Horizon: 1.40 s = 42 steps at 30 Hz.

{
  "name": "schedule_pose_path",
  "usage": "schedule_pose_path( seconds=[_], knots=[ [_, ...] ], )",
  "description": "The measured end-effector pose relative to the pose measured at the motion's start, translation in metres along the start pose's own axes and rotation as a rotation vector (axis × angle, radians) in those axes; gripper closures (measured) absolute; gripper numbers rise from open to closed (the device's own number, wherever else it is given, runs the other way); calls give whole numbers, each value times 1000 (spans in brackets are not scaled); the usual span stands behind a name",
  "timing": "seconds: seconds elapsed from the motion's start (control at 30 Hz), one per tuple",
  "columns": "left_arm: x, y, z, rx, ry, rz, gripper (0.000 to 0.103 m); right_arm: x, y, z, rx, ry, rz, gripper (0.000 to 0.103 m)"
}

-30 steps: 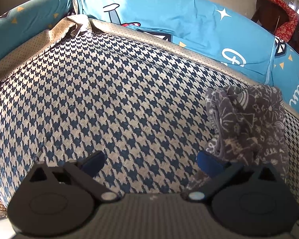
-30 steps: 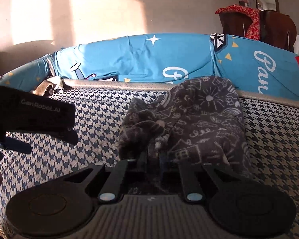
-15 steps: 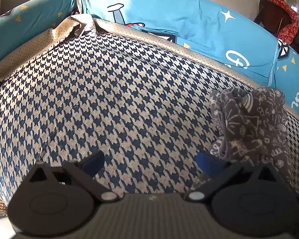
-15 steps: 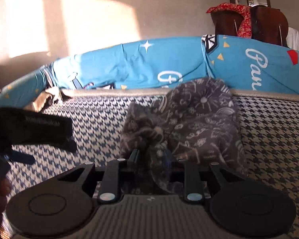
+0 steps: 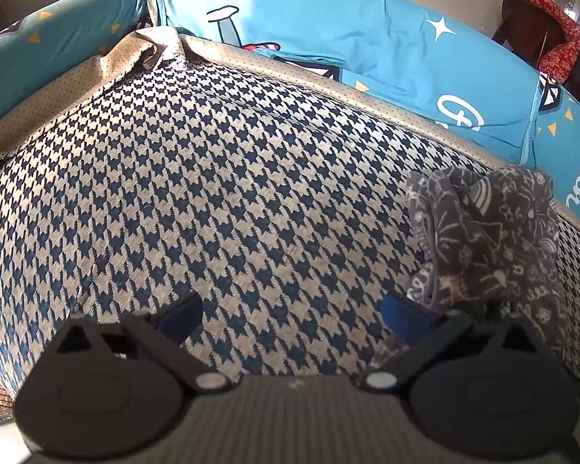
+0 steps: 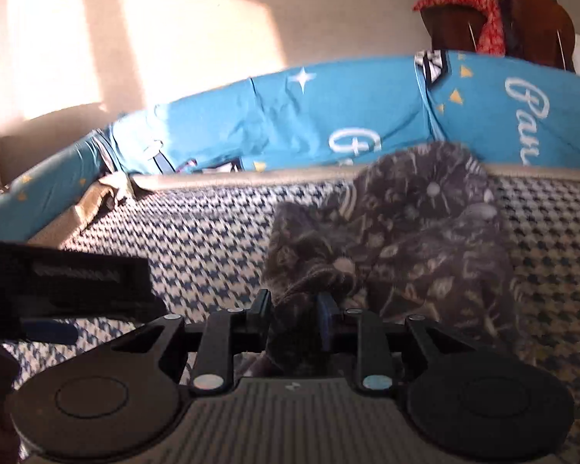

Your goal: Fold clothes

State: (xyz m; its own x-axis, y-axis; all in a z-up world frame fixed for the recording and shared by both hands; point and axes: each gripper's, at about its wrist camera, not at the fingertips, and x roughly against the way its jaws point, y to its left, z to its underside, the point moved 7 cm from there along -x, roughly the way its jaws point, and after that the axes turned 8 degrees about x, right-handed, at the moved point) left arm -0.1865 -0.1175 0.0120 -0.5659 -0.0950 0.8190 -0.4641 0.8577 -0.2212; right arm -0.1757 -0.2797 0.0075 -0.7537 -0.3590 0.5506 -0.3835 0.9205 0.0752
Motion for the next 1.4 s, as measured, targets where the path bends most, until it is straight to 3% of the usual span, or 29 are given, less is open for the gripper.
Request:
schedule_pose_path(
  seconds=[0.13,0.27,0.47,0.77,0.87,1.17,1.4],
  knots=[
    [-1,0,0,0,0,-1,0,-14,6,12,28,46,1,76],
    [-2,0,0,-5,0,-3,0,0,9,13,25,44,7,75],
    [-1,0,1,-27,-11,-12,0,23,12,15,17,39,16,65],
    [-2,-19,17,-142,-15,-1,0,86,14,34,-10,18,15,60],
    [-1,-25,24,-178,-8,29,0,107,7,40,-36,9,29,53],
    [5,-35,45,-260,2,83,0,165,-15,66,-40,16,86,52],
    [10,-34,56,-291,-10,69,0,202,-32,83,-27,16,146,51]
  ],
)
